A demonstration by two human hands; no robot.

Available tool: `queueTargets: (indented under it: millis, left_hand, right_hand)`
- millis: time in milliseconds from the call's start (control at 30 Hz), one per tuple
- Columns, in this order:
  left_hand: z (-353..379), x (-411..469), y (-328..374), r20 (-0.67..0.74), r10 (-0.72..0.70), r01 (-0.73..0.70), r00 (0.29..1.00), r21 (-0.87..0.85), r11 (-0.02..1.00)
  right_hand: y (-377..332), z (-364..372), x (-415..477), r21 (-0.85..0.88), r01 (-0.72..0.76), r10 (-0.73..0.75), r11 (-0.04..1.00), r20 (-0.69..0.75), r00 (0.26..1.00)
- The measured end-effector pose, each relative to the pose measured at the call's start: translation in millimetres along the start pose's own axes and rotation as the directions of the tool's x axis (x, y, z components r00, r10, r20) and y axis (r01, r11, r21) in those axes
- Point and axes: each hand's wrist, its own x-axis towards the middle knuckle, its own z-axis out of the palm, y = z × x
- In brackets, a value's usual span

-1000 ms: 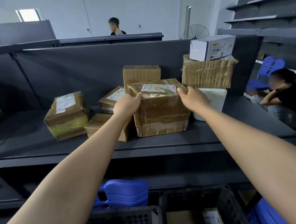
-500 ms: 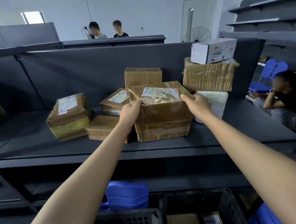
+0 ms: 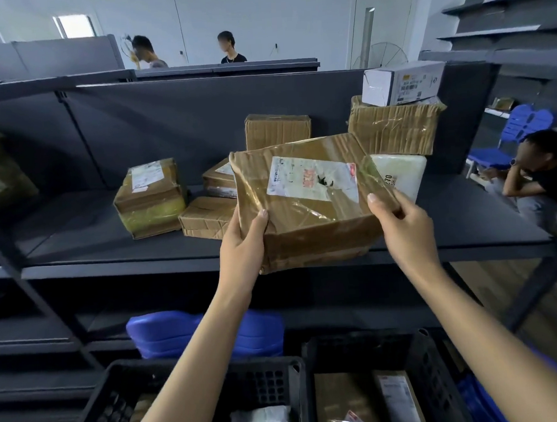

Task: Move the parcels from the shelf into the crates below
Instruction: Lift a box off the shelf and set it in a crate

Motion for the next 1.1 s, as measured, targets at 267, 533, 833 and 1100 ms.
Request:
queueTargets:
  millis: [267, 533, 833, 1100]
  left_hand:
    - [-40.2, -85.0, -15.1, -0.064, -0.001, -0.004, 0.998, -0.086, 0.996]
    - [-98.2, -131.3, -20.4, -0.124, -0.061, 0.047, 0.990, -0.113, 0.992]
    - [-173.7, -163.6, -23.1, -0.085, -0.073, 0.063, 0.994, -0.121, 0.991]
    - [-188.2, -179.7, -17.6, -0.110, -0.081, 0.060, 0.991, -0.185, 0.981]
  right_hand:
    - [0.2, -1.5, -95.4, 0.109, 0.000, 0.000, 0.994, 0.006, 1.000]
    - [-14.0, 20.9, -173.8, 0.191, 0.030, -0.030, 0.981, -0.001, 1.000]
    - [-40.8, 64.6, -258.0, 0.146, 0.025, -0.019, 0.989, -0.041, 0.999]
    - [-42.9, 64.5, -284.5, 0.208, -0.005, 0.006, 0.978, -0.004, 1.000]
